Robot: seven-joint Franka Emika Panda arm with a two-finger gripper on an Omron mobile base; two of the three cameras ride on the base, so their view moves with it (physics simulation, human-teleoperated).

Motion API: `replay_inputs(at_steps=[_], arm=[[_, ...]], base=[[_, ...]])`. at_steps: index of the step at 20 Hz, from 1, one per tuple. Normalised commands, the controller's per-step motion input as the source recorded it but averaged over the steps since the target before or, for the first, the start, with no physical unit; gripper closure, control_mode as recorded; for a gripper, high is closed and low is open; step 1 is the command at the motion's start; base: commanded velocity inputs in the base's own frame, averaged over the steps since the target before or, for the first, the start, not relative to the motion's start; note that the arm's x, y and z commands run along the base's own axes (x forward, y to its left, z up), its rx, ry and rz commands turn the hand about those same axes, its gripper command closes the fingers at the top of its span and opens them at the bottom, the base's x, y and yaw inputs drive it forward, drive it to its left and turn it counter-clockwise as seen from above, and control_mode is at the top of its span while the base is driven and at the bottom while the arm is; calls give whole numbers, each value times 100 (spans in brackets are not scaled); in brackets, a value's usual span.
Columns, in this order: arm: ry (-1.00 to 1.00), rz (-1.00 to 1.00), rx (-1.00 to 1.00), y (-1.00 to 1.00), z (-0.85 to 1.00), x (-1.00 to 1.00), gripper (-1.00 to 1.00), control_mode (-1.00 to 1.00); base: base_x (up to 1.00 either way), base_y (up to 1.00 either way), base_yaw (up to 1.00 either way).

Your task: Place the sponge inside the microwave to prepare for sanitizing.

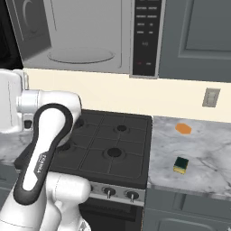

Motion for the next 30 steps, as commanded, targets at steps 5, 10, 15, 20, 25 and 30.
replay_inputs(at_steps=[5,10,15,20,25,30], arm=[[2,0,0,100,-8,-1,-100,-100],[0,0,-5,89,0,0,-100,-100],[0,0,-1,15,0,0,-100,-100],[0,2,0,-50,20,0,-100,-100],[0,4,1,-75,36,0,-100,-100],[1,5,1,-61,21,1,-100,-100]], base=[[0,0,0],[0,0,0],[0,0,0],[0,0,0],[0,0,0],[0,0,0]])
